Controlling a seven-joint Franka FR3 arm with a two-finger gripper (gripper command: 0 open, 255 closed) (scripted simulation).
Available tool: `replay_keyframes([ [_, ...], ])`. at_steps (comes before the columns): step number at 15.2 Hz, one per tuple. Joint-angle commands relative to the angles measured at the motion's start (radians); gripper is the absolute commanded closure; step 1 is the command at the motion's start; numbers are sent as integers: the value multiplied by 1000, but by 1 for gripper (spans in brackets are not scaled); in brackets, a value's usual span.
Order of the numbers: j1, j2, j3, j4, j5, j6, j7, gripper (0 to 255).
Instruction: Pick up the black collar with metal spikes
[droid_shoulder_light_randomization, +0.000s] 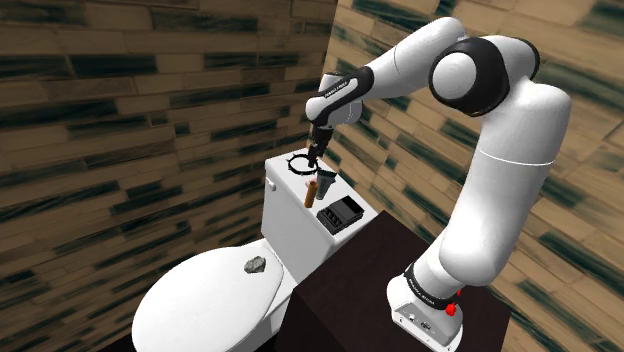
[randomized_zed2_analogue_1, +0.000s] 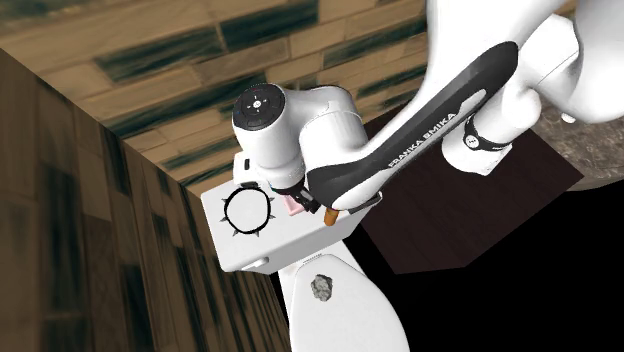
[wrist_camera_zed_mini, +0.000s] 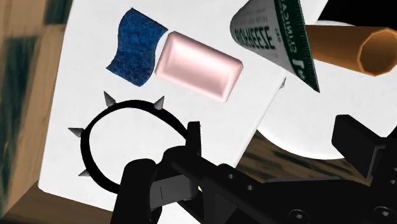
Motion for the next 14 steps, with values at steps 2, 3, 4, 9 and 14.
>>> replay_keyframes([
  [2,-21,124,18,106,30,19,-45,0],
  [3,-28,163,25,143,37,23,-57,0],
  [4,-36,203,32,182,43,25,-69,0],
  [9,-72,404,62,399,60,17,-113,0],
  [14,-79,462,71,429,67,45,-120,0],
])
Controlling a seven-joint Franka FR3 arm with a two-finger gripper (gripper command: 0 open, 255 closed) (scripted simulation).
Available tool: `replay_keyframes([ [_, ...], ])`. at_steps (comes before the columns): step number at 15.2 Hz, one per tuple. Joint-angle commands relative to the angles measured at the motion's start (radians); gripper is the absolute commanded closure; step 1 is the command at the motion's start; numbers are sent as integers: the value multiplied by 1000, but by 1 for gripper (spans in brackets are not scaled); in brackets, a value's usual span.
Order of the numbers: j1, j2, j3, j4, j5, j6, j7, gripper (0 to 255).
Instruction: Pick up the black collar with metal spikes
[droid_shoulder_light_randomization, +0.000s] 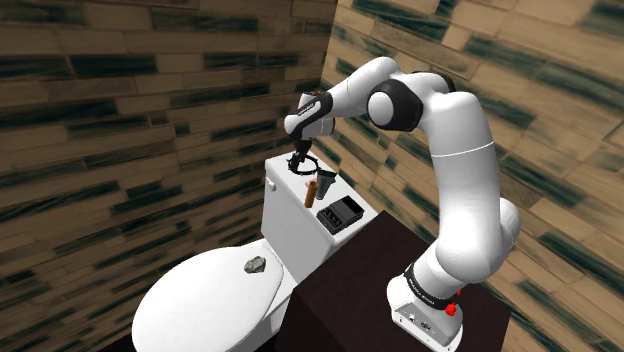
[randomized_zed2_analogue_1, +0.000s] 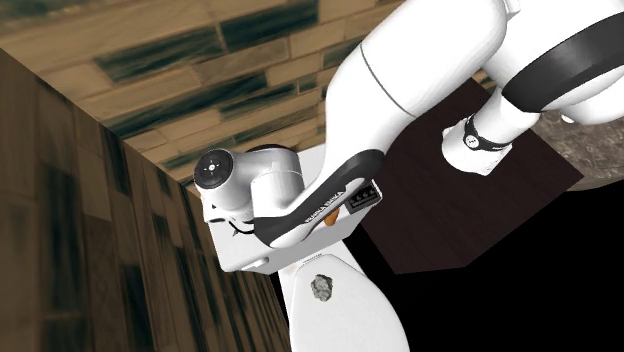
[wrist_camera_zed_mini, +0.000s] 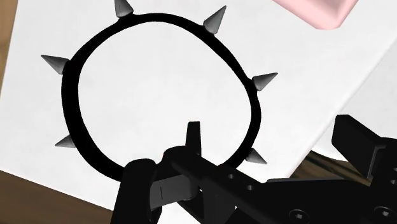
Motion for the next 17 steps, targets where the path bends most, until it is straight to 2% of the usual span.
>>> replay_keyframes([
  [1,-4,24,4,7,4,17,-4,0],
  [5,-7,52,8,17,8,35,-7,0],
  [6,-7,51,8,15,8,36,-6,255],
  [17,-4,30,5,9,5,21,-5,255],
])
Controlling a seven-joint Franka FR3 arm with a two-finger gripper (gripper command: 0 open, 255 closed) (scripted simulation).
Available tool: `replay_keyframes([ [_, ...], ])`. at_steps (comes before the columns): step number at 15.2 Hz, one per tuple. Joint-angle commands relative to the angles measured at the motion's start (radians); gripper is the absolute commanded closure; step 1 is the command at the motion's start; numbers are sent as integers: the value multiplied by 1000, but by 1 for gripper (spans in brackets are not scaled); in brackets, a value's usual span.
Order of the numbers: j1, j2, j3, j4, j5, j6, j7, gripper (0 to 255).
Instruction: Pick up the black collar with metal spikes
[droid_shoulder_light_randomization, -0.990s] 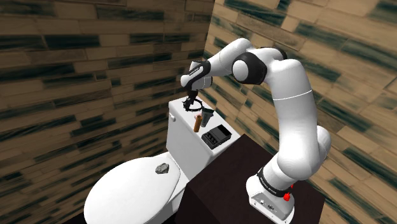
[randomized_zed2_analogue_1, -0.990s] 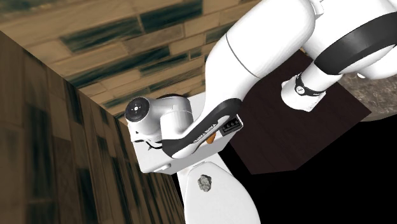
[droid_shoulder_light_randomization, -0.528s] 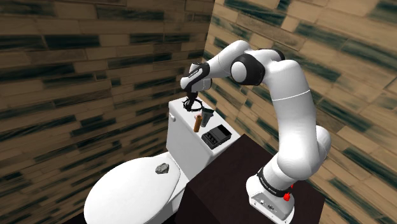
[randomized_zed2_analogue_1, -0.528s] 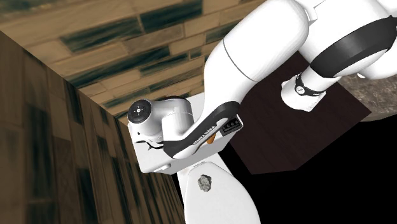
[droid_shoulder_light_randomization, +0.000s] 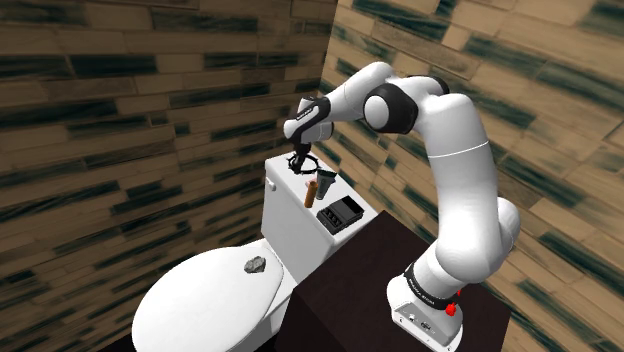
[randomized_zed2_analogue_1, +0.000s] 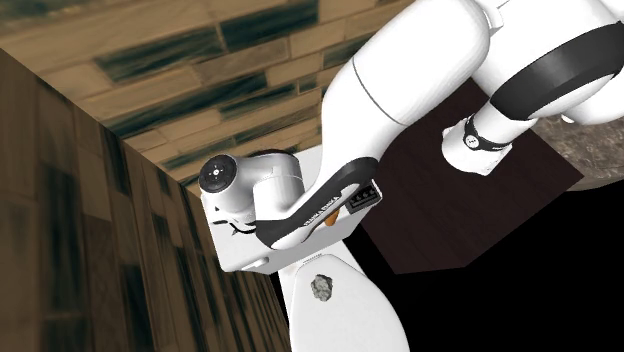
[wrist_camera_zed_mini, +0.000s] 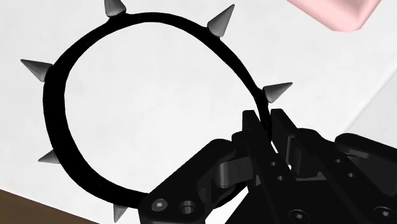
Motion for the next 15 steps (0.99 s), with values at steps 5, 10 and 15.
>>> replay_keyframes([
  [5,8,-63,-10,-21,-10,-42,7,255],
  [10,14,-114,-18,-31,-19,-82,13,255],
  [15,17,-144,-23,-35,-25,-109,17,255],
])
